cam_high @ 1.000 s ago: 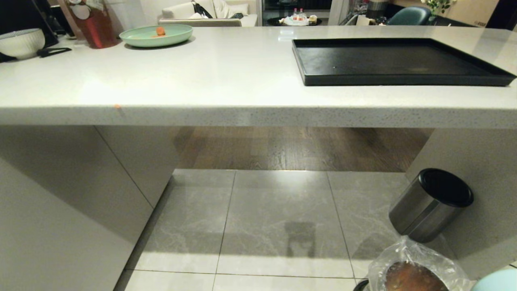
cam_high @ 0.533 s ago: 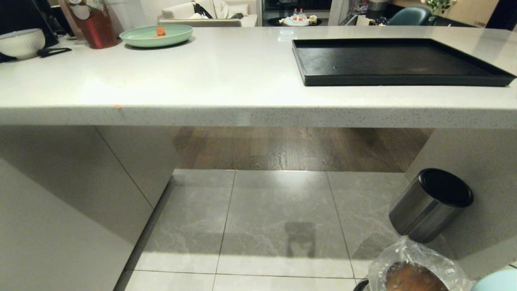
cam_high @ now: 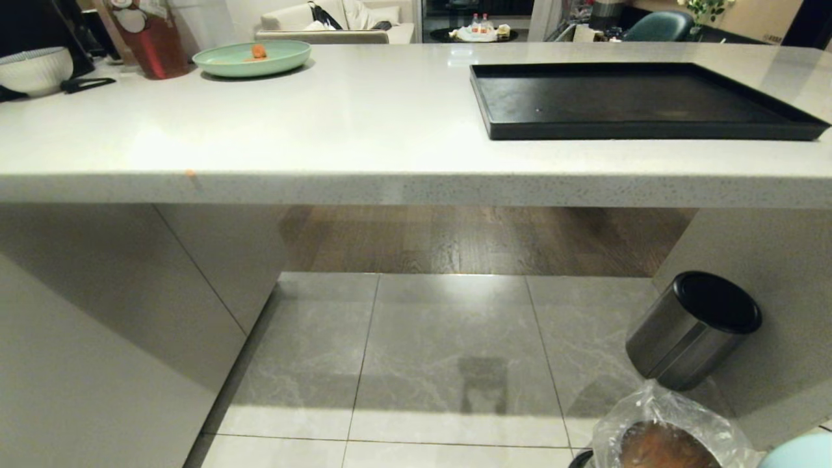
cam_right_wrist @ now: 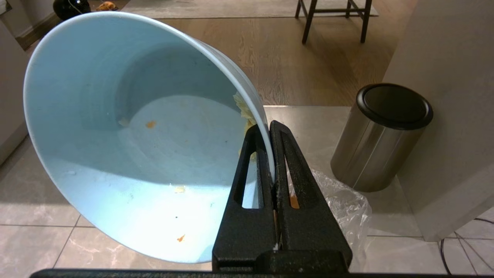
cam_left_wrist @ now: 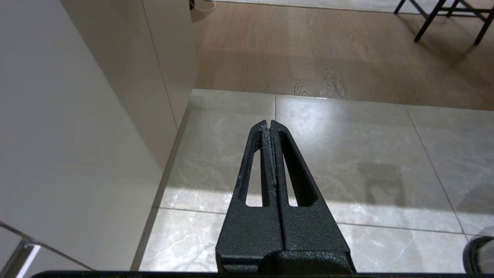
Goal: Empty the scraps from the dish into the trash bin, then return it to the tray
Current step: Put the bowl back to the table
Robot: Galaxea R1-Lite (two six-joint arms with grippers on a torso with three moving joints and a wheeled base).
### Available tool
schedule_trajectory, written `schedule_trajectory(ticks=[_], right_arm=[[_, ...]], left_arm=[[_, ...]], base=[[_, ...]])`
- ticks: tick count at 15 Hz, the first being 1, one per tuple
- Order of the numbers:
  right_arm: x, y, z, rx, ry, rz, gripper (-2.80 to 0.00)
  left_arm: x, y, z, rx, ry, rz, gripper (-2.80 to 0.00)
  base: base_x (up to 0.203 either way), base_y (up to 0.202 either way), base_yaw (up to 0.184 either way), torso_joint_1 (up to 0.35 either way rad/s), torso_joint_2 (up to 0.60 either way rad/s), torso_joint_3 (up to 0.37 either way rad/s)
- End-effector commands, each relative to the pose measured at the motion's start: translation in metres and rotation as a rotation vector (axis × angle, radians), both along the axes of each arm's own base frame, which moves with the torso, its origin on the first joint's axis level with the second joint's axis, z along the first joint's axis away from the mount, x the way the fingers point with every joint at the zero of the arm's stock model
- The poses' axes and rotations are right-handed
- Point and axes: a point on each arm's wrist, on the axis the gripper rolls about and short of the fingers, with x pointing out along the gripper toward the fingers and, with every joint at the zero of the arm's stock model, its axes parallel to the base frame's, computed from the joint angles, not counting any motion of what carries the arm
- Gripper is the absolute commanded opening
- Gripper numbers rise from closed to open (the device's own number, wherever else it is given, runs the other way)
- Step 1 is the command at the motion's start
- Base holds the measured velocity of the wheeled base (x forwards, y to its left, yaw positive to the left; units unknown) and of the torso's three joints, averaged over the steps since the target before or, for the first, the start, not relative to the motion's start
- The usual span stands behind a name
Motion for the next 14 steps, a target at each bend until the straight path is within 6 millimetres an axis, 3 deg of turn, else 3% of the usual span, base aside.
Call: schedule_trajectory(ticks=[1, 14], right_arm=[[0.0001, 0.0000, 0.0002, 0.000, 0.000, 0.001, -2.80], [0.0001, 0.0000, 0.0002, -0.005, 0.000, 0.001, -2.80]], left_arm=[[0.0001, 0.0000, 0.0001, -0.001, 0.001, -0.001, -2.80], [0.0001, 0.0000, 0.0001, -0.001, 0.001, 0.001, -2.80]], base=[[0.000, 0.000, 0.000, -0.040, -0.23, -0.267], [0.000, 0.000, 0.000, 0.024, -0.42, -0.398]])
